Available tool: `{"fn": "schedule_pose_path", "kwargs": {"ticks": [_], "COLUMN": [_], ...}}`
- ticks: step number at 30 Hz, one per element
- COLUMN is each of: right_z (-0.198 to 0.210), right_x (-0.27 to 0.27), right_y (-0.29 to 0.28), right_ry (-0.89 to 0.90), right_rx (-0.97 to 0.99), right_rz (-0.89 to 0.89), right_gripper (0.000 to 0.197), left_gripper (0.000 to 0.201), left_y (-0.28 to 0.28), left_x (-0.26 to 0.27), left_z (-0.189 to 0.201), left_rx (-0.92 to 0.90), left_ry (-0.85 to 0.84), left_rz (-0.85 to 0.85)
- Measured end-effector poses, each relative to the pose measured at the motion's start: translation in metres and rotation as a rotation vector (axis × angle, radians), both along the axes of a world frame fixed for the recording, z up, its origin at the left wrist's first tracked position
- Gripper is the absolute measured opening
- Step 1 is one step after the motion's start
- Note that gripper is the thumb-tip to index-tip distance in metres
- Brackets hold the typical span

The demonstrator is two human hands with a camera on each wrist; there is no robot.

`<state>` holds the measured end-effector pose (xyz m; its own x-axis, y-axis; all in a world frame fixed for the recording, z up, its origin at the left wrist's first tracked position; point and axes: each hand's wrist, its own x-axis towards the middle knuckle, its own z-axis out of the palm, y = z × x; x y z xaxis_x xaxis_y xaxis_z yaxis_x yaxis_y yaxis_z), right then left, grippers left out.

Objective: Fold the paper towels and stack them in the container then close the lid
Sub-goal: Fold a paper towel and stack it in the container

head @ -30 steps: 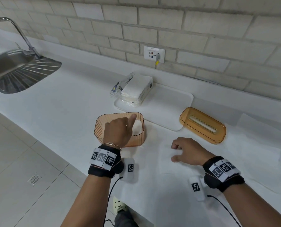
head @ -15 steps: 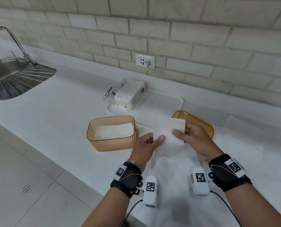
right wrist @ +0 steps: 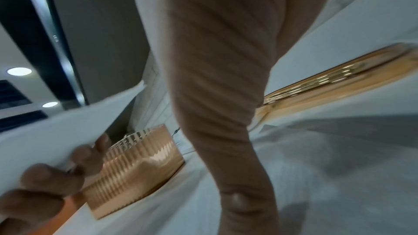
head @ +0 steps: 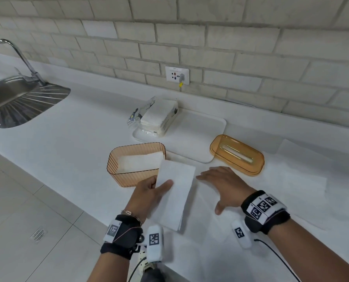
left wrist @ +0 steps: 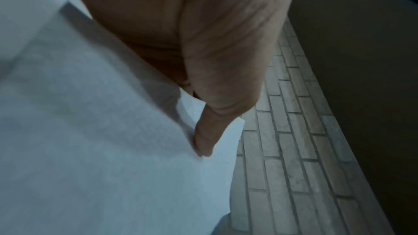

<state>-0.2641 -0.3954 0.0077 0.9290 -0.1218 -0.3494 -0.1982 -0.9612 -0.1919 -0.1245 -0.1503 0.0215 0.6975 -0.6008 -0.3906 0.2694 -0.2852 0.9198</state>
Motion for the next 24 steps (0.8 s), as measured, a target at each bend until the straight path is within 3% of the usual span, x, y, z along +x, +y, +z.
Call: {"fn": "schedule_pose_path", "kwargs": {"ticks": [4,8,12,16,20,24], "right_z": [0.003,0.006,0.01,0.018,0.046,0.074], "right_x": [0.021,0.033,0.034,0.02,0.007,0.002], "right_y": [0.008,0.008,0.008,0.003,-0.004,-0.005], "right_ry": [0.068,0.17,0.239,0.133,0.053,-0.019], "right_rx": [-0.046,-0.055,-0.083,0.088,0.338,0.507], "right_rz": [0.13,0.122,0.128,-0.012,-0.173,-0.189], "right_gripper": [0.119,0.095,0.086,0.032,0.034,0.039], "left_gripper": [0.023,0.019,0.013,0.025,0.032,0.047], "left_y": [0.02,0.032,0.038,0.035,0.014,-0.02], "left_x": [0.004,0.008,0.008,0.006,-0.01,-0.035], "left_z": [-0.008,-0.014,-0.017,-0.02,-0.026,-0.021], "left_rx": [0.072,0.115,0.159,0.157,0.089,-0.08], "left_ry": [-0.01,-0.051,-0.107,-0.121,-0.203,-0.121], "left_rz": [0.047,0.086,0.102,0.13,0.132,0.106]}}
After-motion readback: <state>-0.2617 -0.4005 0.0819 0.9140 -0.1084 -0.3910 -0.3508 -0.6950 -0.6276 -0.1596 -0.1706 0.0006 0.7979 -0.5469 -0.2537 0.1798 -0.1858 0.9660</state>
